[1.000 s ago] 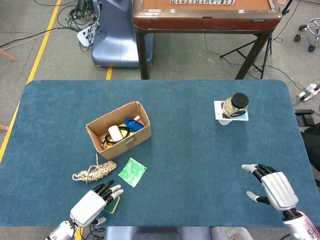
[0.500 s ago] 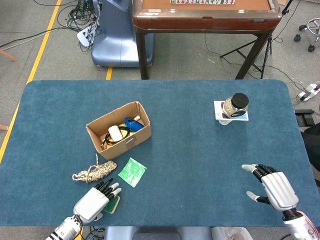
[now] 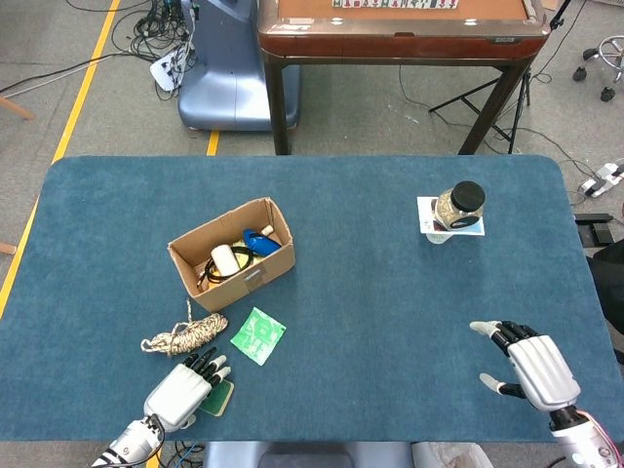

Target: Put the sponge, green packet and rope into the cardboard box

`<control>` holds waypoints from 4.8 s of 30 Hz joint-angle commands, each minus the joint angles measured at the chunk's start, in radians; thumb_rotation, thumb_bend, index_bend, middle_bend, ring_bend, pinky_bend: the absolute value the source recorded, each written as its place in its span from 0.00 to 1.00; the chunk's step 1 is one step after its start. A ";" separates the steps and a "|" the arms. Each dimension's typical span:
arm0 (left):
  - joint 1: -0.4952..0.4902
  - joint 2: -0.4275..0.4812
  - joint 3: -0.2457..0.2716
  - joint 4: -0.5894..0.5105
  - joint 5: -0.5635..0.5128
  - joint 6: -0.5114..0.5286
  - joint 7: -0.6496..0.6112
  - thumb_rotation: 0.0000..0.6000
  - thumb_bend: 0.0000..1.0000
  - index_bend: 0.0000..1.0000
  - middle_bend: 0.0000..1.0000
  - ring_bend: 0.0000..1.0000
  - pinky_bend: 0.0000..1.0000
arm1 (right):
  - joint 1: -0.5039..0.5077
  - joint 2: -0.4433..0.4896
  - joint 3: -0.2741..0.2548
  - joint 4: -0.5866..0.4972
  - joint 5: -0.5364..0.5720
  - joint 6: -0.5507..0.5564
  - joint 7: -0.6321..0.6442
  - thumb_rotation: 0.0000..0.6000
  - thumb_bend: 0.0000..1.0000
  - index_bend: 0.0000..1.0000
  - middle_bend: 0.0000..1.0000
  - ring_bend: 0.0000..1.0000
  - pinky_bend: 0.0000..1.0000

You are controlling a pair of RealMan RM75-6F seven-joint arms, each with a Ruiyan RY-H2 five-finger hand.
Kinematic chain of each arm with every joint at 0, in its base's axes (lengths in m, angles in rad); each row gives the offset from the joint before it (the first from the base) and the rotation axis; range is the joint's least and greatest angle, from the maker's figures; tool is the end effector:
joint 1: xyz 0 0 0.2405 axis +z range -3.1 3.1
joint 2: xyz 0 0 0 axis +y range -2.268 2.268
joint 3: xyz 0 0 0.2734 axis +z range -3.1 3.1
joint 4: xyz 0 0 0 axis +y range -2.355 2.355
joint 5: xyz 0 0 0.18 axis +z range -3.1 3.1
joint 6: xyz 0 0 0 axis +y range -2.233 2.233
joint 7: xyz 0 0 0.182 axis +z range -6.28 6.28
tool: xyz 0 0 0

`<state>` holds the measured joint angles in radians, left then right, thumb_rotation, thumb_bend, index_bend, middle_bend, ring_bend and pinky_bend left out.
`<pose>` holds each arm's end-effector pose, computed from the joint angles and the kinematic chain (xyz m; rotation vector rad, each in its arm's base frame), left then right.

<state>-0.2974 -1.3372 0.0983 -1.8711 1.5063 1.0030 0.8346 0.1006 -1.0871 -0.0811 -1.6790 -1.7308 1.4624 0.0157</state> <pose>-0.2121 0.1968 0.0125 -2.2104 -0.6366 -0.5658 -0.2771 -0.1910 0.1591 1.6600 -0.9551 0.9722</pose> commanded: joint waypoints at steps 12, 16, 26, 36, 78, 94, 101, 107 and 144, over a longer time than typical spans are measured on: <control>-0.024 -0.020 0.006 0.014 -0.059 0.004 0.023 1.00 0.22 0.32 0.25 0.05 0.19 | -0.001 0.000 0.002 0.000 0.000 0.001 0.001 1.00 0.01 0.29 0.36 0.33 0.45; -0.027 -0.027 0.009 0.021 -0.059 0.015 0.008 1.00 0.31 0.43 0.40 0.12 0.19 | -0.002 0.001 0.002 0.000 -0.001 0.002 0.002 1.00 0.01 0.29 0.36 0.33 0.45; -0.023 0.016 0.035 -0.023 0.042 0.087 -0.101 1.00 0.33 0.54 0.54 0.22 0.19 | -0.002 0.001 0.002 0.001 -0.002 0.003 0.006 1.00 0.01 0.29 0.36 0.33 0.45; -0.010 0.176 -0.014 -0.217 0.109 0.223 -0.104 1.00 0.33 0.53 0.54 0.22 0.20 | -0.002 -0.002 0.001 0.001 -0.005 0.000 0.001 1.00 0.01 0.29 0.36 0.33 0.45; -0.538 -0.276 -0.477 0.038 -0.590 0.336 0.242 1.00 0.23 0.00 0.00 0.02 0.26 | -0.005 0.025 0.010 0.007 0.003 0.023 0.058 1.00 0.01 0.29 0.36 0.33 0.45; -0.437 -0.147 -0.232 -0.160 -0.322 0.410 0.157 1.00 0.21 0.02 0.00 0.14 0.46 | -0.001 0.017 0.007 0.007 -0.003 0.009 0.045 1.00 0.01 0.29 0.36 0.33 0.45; -0.384 -0.077 -0.076 -0.235 -0.223 0.381 0.228 1.00 0.21 0.14 0.16 0.36 0.57 | -0.002 0.013 0.007 0.006 -0.001 0.008 0.037 1.00 0.01 0.29 0.36 0.33 0.45; -0.400 -0.047 -0.035 -0.238 -0.266 0.270 0.241 1.00 0.21 0.13 0.46 0.56 0.77 | -0.004 0.013 0.008 0.005 0.000 0.011 0.036 1.00 0.01 0.29 0.37 0.33 0.45; -0.482 -0.291 -0.032 0.156 -0.439 0.121 0.477 1.00 0.21 0.08 0.12 0.11 0.36 | -0.018 0.039 0.012 0.009 -0.009 0.052 0.092 1.00 0.01 0.29 0.37 0.33 0.45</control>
<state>-0.7779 -1.6309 0.0615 -1.7029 1.0816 1.1189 1.2961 0.0831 -1.0477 -0.0688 -1.6701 -1.7396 1.5142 0.1073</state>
